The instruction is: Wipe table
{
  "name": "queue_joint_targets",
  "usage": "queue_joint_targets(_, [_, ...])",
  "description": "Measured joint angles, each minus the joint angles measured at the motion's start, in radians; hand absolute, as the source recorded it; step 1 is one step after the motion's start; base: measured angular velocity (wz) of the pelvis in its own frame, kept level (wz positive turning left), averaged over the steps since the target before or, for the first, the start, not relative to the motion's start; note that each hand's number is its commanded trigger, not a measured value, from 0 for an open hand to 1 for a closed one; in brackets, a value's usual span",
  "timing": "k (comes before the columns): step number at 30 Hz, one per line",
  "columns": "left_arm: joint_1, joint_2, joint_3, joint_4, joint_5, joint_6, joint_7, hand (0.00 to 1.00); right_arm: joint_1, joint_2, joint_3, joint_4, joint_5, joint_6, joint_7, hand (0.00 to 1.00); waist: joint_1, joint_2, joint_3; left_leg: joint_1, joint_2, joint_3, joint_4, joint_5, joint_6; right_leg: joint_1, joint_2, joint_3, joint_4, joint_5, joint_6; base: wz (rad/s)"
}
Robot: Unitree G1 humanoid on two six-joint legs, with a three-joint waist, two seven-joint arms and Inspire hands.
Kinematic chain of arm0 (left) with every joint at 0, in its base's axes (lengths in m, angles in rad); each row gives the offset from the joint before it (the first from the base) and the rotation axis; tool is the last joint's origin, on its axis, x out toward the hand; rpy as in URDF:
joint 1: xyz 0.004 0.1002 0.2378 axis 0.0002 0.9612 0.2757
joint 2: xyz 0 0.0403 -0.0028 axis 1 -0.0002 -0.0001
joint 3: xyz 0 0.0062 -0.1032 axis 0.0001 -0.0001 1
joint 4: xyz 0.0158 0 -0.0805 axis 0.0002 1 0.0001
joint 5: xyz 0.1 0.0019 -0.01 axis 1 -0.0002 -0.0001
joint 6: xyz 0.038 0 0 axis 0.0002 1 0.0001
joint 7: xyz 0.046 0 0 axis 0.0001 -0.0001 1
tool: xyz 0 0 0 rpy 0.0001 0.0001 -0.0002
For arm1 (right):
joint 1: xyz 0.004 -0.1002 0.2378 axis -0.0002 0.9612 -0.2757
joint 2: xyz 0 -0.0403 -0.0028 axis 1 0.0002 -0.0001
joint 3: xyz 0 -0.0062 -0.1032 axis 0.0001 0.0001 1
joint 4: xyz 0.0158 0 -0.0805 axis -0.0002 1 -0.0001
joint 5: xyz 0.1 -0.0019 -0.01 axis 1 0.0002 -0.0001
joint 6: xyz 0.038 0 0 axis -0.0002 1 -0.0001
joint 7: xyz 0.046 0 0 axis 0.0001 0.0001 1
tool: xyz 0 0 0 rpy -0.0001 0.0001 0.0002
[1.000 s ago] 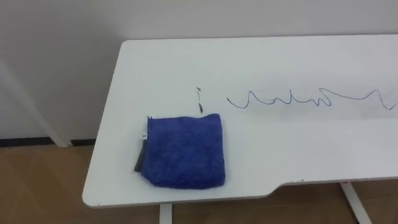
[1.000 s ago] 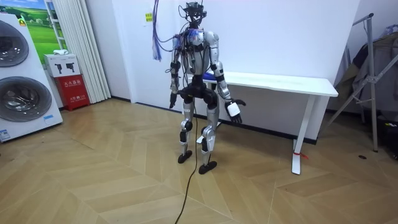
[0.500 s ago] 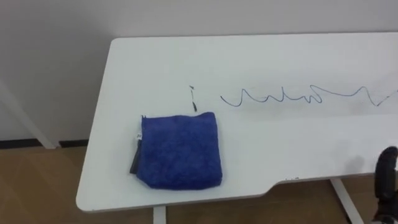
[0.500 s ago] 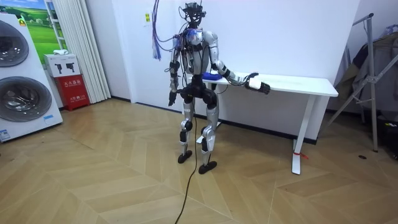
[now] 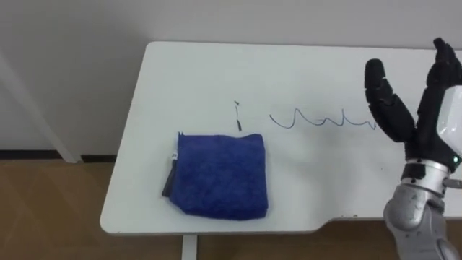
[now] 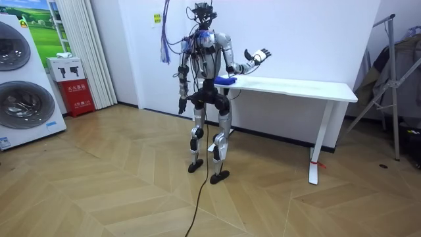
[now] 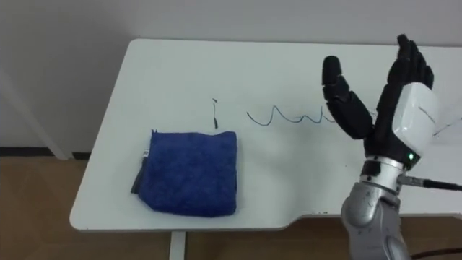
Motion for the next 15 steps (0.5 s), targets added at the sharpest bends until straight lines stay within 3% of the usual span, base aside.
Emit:
queue_joint_targets(4, [-0.003, -0.001, -0.005, 0.007, 0.027, 0.006, -0.010, 0.00, -0.028, -0.031, 0.040, -0.067, -0.055, 0.007, 0.049, 0.00, 0.017, -0.001, -0.0011, -0.009, 0.001, -0.005, 0.002, 0.000, 0.000, -0.006, 0.001, -0.002, 0.000, 0.000, 0.000, 0.02])
queue_joint_targets(10, [-0.004, -0.001, -0.009, 0.011, 0.033, 0.014, -0.027, 0.00, -0.031, -0.059, 0.125, -0.134, -0.119, 0.008, 0.118, 0.00, 0.040, -0.027, -0.0038, -0.012, 0.000, -0.019, 0.004, 0.000, 0.000, -0.010, 0.000, -0.001, 0.000, 0.000, 0.000, 0.02])
queue_joint_targets(15, [-0.036, 0.011, -0.035, 0.010, 0.051, 0.014, -0.025, 0.00, -0.036, -0.094, 0.236, -0.149, -0.175, 0.007, 0.154, 0.00, 0.059, -0.042, 0.0056, -0.012, 0.000, -0.031, 0.003, 0.000, 0.000, 0.000, 0.002, -0.002, -0.003, 0.000, 0.000, 0.07])
